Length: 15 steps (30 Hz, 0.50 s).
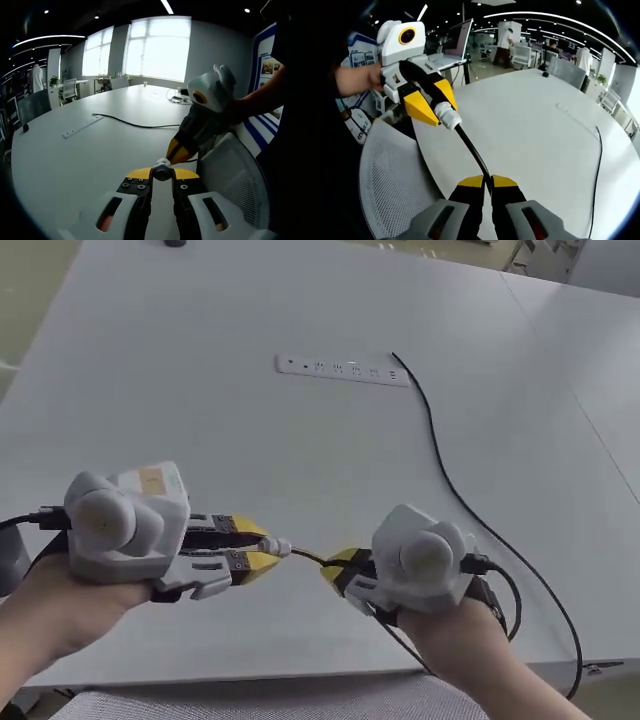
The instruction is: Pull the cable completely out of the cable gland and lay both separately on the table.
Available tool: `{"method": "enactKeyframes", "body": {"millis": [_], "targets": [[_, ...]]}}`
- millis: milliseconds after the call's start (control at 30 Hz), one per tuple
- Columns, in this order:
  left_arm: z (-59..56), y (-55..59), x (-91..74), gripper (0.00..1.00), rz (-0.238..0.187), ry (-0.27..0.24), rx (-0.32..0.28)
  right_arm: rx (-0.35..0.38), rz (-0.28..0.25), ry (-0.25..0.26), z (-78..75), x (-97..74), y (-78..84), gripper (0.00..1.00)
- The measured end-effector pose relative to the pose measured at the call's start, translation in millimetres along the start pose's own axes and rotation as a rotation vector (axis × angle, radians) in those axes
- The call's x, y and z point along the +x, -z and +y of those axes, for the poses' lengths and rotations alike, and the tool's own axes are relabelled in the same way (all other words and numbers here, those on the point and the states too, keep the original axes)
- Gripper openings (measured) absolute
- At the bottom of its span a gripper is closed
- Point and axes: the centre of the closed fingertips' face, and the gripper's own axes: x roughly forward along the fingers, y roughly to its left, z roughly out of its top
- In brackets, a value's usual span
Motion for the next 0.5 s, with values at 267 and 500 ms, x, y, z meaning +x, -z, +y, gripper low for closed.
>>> {"method": "enactKeyframes", "body": {"millis": [267, 500], "targets": [[0.7, 3.1, -5.7, 0.15, -0.001, -0.004, -0.009, 0.021, 0.019, 0.007, -0.5, 1.5, 10.0, 0.00], [0.9, 4.5, -6.6, 0.15, -0.002, -0.005, -0.016, 0.017, 0.025, 0.021, -4.1, 2.2, 9.3, 0.00]]}}
